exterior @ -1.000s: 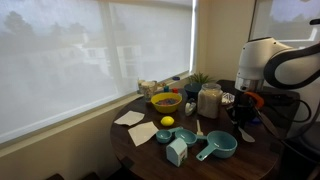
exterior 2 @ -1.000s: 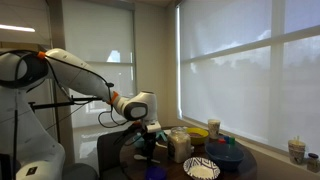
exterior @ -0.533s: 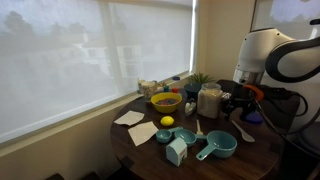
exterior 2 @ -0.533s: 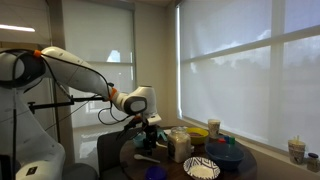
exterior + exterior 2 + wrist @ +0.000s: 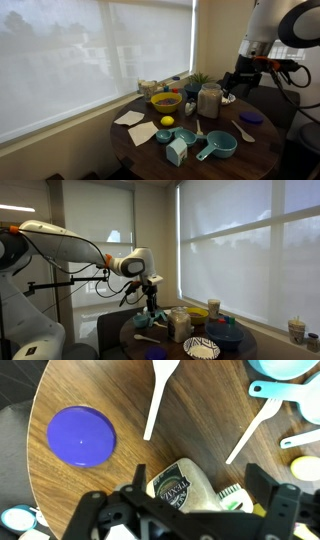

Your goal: Use the white spoon to get some sugar from the sugar bowl and pour it on the white plate

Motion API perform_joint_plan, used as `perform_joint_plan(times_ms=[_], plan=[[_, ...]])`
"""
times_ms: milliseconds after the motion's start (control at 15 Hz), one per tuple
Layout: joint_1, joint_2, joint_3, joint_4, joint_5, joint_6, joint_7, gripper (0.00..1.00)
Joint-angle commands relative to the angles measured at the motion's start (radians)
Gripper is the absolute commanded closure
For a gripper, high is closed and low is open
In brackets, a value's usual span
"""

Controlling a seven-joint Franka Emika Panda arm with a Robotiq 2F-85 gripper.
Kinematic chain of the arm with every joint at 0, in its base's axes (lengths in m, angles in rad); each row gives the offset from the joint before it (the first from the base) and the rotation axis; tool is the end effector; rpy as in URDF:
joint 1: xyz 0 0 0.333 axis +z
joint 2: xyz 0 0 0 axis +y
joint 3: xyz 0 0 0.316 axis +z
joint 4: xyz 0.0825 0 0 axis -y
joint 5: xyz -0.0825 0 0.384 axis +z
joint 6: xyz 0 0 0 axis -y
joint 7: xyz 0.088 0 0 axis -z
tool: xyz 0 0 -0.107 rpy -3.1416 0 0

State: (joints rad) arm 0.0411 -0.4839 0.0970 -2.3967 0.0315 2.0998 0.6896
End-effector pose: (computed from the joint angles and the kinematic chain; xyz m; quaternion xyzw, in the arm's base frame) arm 0.4175 0.0629 0.5102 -0.9553 0.2808 -0.0882 0.0292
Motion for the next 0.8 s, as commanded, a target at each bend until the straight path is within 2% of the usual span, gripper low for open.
perform_joint_plan(times_ms=[0, 400, 733], plan=[[-0.022, -0.027, -0.018, 0.101, 0.011, -0.135, -0.128, 0.0], [-0.083, -0.034, -0.018, 0.247, -0.051, -0.29, -0.26, 0.0], [-0.101, -0.035, -0.018, 0.316, -0.073, -0.307, -0.292, 0.0]])
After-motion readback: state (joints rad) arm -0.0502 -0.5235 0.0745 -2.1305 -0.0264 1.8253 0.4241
